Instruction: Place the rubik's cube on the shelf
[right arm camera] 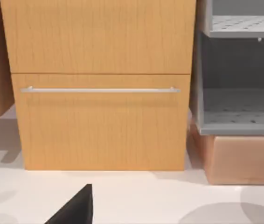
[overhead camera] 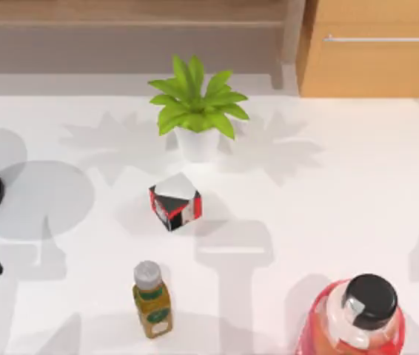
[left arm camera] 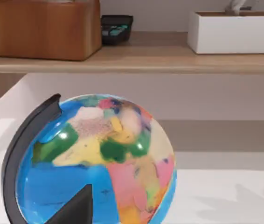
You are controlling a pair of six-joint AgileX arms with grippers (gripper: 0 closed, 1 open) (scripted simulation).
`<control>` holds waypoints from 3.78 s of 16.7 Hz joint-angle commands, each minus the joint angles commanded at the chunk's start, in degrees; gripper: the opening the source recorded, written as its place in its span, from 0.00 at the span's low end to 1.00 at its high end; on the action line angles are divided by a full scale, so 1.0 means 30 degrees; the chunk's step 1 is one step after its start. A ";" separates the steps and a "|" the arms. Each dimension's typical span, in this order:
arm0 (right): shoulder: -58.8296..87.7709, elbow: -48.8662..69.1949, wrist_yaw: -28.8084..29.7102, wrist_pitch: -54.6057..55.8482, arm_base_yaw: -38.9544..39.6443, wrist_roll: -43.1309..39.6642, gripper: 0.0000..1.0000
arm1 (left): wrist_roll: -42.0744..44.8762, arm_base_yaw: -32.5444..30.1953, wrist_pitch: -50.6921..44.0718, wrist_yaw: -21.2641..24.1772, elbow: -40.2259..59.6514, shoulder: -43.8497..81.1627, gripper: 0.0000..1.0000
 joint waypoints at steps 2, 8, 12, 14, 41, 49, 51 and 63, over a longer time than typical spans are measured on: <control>0.0000 0.0000 0.0000 0.0000 0.0000 0.0000 1.00 | 0.0000 0.0000 0.0000 0.0000 0.0000 0.0000 1.00; 0.3531 0.2625 0.0119 0.3116 0.0275 -0.3539 1.00 | 0.0000 0.0000 0.0000 0.0000 0.0000 0.0000 1.00; 0.9468 0.5517 0.0255 0.6829 0.0646 -0.8466 1.00 | 0.0000 0.0000 0.0000 0.0000 0.0000 0.0000 1.00; 1.3189 0.7137 0.0419 0.8977 0.0886 -1.1339 1.00 | 0.0000 0.0000 0.0000 0.0000 0.0000 0.0000 1.00; 4.2810 1.8576 0.3945 2.4190 0.3262 -2.9751 1.00 | 0.0000 0.0000 0.0000 0.0000 0.0000 0.0000 1.00; 4.3593 2.0267 0.3823 2.3284 0.3131 -2.9764 1.00 | 0.0000 0.0000 0.0000 0.0000 0.0000 0.0000 1.00; 4.3593 2.0267 0.3823 2.3284 0.3131 -2.9764 0.85 | 0.0000 0.0000 0.0000 0.0000 0.0000 0.0000 1.00; 4.3593 2.0267 0.3823 2.3284 0.3131 -2.9764 0.00 | 0.0000 0.0000 0.0000 0.0000 0.0000 0.0000 1.00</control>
